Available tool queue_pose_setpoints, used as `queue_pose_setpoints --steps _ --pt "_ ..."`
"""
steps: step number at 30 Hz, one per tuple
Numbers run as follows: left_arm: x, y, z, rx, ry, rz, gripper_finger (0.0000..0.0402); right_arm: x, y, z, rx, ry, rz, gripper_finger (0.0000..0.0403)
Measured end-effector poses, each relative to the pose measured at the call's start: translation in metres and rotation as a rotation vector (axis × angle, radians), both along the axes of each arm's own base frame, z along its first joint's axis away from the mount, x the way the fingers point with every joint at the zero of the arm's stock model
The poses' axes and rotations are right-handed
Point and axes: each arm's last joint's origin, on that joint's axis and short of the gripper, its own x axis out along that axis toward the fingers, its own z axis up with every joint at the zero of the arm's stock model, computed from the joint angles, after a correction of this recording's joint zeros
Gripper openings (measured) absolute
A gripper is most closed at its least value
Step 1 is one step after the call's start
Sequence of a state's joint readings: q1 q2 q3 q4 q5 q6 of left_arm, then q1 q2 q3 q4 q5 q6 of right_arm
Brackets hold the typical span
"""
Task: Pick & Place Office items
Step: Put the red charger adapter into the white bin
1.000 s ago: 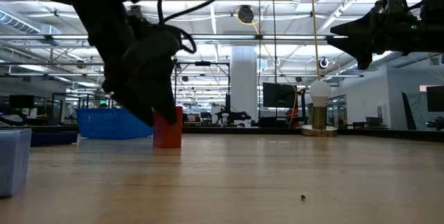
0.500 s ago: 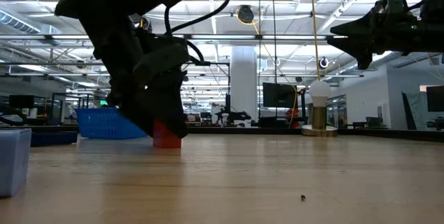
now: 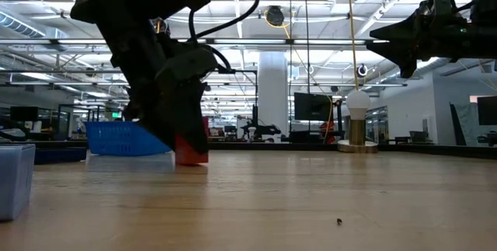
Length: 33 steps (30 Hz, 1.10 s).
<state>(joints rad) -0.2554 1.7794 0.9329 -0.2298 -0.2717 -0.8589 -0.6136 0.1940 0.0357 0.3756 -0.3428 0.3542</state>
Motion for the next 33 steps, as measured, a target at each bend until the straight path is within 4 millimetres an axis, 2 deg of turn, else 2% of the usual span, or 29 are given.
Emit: queue_pose_setpoints --steps 5,8,21,33 --pt "0.004 -0.003 0.002 -0.052 -0.038 -0.037 0.0211 0.0 0.0 0.0 0.0 0.0 0.0 0.016" --pt "0.009 -0.005 0.011 -0.073 -0.086 -0.087 0.0211 0.0 0.0 0.0 0.0 0.0 0.0 0.016" --pt "0.042 -0.015 0.079 0.007 -0.305 -0.334 0.0211 0.001 -0.001 -0.002 0.01 0.014 0.0 0.016" --pt "0.063 -0.023 0.136 0.197 -0.477 -0.529 0.0211 0.001 -0.001 -0.002 0.012 0.017 0.0 0.016"
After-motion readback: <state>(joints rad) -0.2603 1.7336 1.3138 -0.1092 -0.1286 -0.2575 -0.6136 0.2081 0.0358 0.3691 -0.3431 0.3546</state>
